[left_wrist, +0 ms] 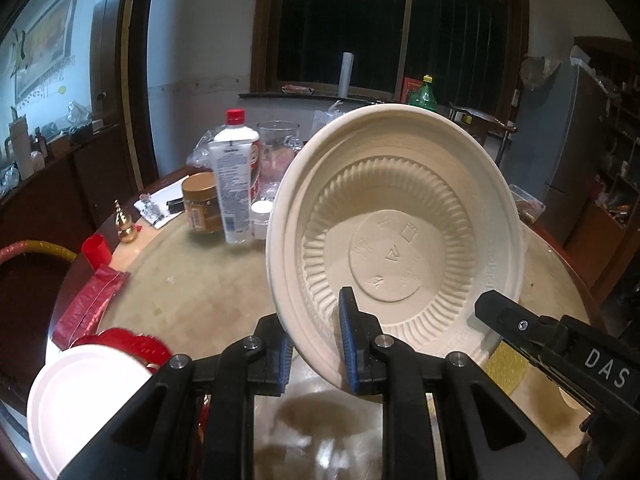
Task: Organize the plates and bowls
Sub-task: 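Carry the beige ribbed bowl with both tools over the red plate stack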
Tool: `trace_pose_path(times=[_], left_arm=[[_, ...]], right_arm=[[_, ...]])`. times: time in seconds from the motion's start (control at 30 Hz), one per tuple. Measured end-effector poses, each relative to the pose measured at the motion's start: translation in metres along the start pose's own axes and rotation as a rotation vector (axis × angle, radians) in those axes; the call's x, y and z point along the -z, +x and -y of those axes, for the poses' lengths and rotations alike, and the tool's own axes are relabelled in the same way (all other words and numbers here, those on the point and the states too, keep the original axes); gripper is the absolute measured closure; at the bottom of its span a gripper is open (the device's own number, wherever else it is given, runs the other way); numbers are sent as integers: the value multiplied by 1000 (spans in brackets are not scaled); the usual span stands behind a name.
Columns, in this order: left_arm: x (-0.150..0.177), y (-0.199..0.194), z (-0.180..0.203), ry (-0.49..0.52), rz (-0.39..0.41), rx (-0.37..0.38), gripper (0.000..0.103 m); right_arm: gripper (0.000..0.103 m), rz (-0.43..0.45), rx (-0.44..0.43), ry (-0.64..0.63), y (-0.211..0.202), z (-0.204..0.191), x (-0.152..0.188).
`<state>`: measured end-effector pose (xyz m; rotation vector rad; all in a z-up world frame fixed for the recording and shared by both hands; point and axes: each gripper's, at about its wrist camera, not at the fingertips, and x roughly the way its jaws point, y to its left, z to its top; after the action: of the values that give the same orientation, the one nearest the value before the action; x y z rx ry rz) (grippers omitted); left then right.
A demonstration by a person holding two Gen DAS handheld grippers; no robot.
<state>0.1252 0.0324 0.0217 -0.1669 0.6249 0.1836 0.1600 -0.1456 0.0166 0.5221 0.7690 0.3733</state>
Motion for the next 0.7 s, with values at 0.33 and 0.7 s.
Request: trace_pose_path(times=[0.33,0.7], left_arm=[[10,-38,-46,-44,16,18,83],[32,-71,-112,-62,9,-20,82]], right_arm=[[92,-31,-53,-61,-10,-43,31],[92,-136,-144,-147,3,-97,75]])
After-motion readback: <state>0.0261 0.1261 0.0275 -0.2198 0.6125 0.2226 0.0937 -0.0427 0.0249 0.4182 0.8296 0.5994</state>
